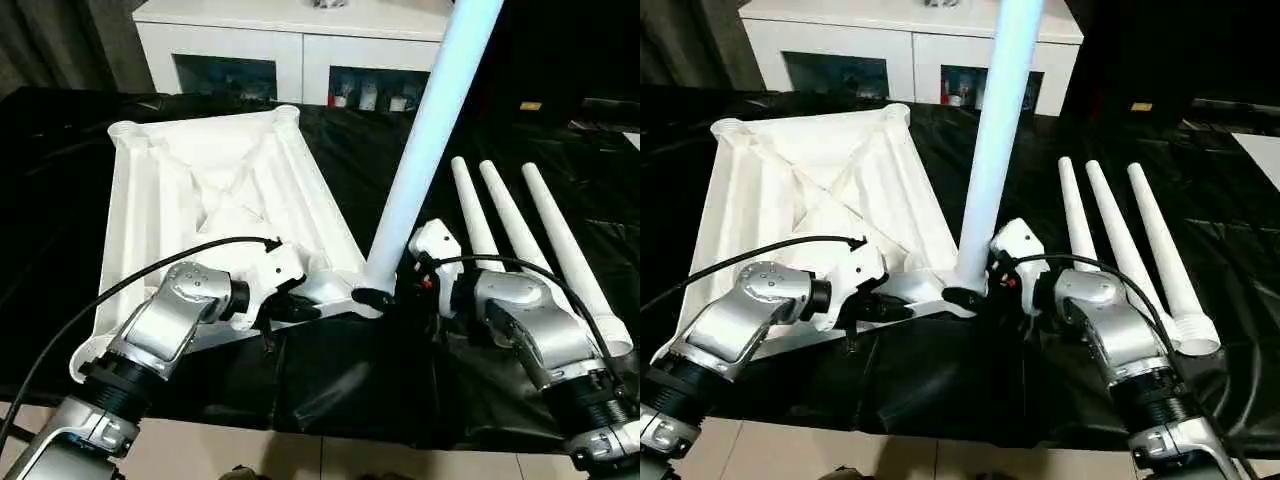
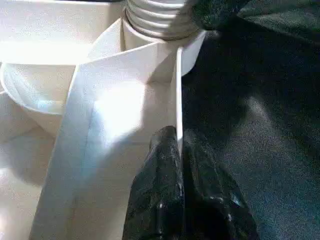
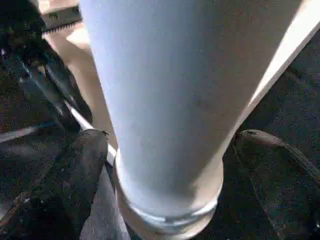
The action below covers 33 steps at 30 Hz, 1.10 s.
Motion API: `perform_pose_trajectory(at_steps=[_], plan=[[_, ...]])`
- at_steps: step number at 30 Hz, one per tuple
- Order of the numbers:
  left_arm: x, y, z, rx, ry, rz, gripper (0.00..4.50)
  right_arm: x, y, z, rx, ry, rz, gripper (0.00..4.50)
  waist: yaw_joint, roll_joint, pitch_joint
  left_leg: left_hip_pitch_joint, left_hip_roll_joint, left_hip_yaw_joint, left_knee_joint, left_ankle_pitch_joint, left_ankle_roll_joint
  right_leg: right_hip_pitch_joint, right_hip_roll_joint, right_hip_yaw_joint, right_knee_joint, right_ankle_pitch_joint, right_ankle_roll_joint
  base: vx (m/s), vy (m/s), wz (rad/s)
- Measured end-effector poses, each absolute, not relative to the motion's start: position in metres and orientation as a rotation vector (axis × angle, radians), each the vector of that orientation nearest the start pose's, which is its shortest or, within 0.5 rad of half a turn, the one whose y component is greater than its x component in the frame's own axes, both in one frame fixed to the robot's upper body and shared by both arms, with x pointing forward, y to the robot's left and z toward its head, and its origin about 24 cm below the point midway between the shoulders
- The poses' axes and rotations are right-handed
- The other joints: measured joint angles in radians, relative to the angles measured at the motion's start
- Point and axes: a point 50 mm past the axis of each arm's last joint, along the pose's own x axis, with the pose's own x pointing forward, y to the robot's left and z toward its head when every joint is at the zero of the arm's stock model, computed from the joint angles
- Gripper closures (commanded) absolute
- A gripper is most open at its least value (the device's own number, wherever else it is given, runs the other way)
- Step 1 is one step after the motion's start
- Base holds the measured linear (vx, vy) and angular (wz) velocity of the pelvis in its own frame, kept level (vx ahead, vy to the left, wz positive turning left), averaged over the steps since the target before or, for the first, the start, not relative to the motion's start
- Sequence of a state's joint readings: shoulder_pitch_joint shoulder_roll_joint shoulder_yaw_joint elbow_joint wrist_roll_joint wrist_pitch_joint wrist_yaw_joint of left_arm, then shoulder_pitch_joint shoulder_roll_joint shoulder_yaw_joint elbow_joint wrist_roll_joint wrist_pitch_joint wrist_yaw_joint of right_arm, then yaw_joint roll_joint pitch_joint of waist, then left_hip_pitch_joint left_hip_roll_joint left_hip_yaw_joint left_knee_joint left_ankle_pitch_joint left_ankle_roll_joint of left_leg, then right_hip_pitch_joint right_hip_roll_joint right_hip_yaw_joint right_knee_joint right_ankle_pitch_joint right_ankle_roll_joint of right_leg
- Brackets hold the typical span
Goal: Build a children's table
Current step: Rotate leg to tighten
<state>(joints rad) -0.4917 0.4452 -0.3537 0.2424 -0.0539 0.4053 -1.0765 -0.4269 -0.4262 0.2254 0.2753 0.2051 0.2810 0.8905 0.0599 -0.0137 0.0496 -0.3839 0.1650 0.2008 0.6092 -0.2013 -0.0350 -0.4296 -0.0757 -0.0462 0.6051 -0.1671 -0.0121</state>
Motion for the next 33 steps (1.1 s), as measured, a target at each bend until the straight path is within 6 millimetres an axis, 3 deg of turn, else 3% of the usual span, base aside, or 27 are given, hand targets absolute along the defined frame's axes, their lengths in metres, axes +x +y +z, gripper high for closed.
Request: perform_pose_trajectory(at_steps=[20, 27, 31, 33], plan=[[0.298, 0.131, 0.062, 0.392, 0.513, -1.245, 4.50, 0.303, -0.139, 0.059, -0.196, 0.326, 1.036, 1.70, 0.000, 0.000, 0.000, 0.000, 0.001, 0.000, 0.005, 0.000, 0.000, 0.000, 0.000, 0.000, 0.005, 0.000, 0.000, 0.000, 0.000, 0.00], [0.297, 0.132, 0.060, 0.386, 0.517, -1.235, 4.50, 0.304, -0.134, 0.054, -0.179, 0.329, 1.010, 1.78, -0.003, 0.000, 0.000, 0.000, 0.001, 0.000, 0.007, 0.000, 0.000, 0.000, 0.000, 0.000, 0.006, 0.000, 0.000, 0.000, 0.000, 0.00], [0.302, 0.126, 0.056, 0.351, 0.510, -1.142, 4.50, 0.313, -0.126, 0.049, -0.138, 0.318, 0.871, 1.78, -0.016, 0.001, -0.001, 0.002, 0.001, -0.001, 0.009, 0.000, -0.001, 0.003, 0.000, 0.000, 0.006, 0.001, -0.001, 0.000, 0.000, 0.00], [0.307, 0.116, 0.054, 0.335, 0.508, -1.080, 4.50, 0.319, -0.123, 0.046, -0.097, 0.319, 0.761, 1.78, -0.023, 0.005, 0.000, 0.010, 0.001, 0.000, 0.009, 0.000, -0.001, 0.011, 0.000, 0.001, 0.005, 0.001, -0.001, 0.000, 0.000, 0.00]])
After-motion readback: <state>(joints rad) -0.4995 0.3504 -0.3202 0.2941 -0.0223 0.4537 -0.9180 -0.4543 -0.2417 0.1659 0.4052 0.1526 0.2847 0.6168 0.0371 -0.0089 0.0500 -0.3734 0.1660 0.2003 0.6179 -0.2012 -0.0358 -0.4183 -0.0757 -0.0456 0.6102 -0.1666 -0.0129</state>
